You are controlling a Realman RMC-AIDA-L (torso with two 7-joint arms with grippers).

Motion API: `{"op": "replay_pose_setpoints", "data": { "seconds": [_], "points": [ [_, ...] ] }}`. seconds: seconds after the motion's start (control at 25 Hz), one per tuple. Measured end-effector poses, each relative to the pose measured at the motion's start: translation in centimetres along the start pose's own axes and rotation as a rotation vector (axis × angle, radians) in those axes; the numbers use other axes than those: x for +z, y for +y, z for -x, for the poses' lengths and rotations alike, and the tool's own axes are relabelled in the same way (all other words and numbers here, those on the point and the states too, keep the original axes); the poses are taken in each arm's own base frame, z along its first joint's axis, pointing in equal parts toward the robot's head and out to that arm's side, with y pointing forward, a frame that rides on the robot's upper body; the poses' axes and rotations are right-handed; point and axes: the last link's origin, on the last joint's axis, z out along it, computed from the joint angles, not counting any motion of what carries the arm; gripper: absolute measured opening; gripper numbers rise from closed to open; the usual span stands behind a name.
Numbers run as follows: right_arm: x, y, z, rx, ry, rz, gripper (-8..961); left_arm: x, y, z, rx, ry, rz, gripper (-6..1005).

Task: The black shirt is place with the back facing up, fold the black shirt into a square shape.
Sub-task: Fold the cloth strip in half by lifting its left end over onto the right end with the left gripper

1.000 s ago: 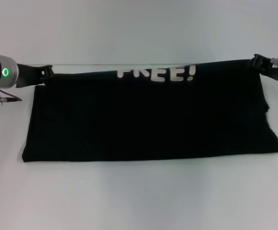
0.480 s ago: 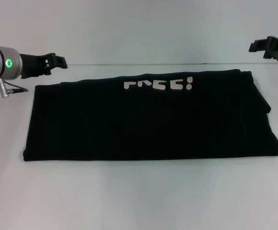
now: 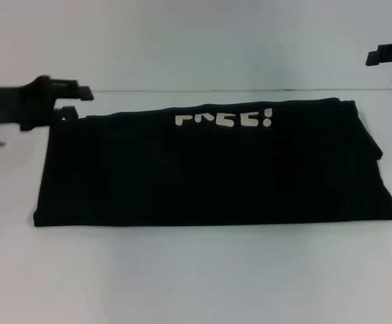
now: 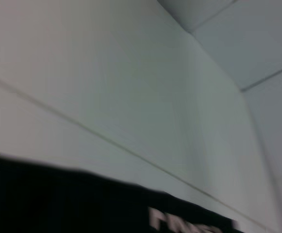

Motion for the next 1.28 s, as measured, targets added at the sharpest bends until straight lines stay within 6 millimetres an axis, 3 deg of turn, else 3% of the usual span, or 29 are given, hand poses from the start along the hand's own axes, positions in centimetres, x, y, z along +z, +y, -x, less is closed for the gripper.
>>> {"op": "replay_pose_setpoints", "data": {
  "seconds": [0.16, 0.52, 0.88, 1.28],
  "points": [
    [-1.0, -0.2, 0.3, -0.002, 0.037, -0.008, 748, -2.9, -1.8, 2.8, -0.094, -0.020, 0.116, 596],
    [-1.1, -0.5, -0.2, -0.005, 0.069, -0.020, 815, -5.6, -7.0, 8.2, -0.352, 0.054, 0.096, 690],
    [-1.1, -0.5, -0.2, -0.011, 0.068, -0.023, 809, -4.8, -9.0, 11.1, -0.469, 0.061, 0.058, 689],
    [-1.0, -0.3, -0.2, -0.022, 0.068, -0.020, 809, -4.6, -10.2, 11.8, -0.504, 0.053, -0.018, 688]
  ]
}}
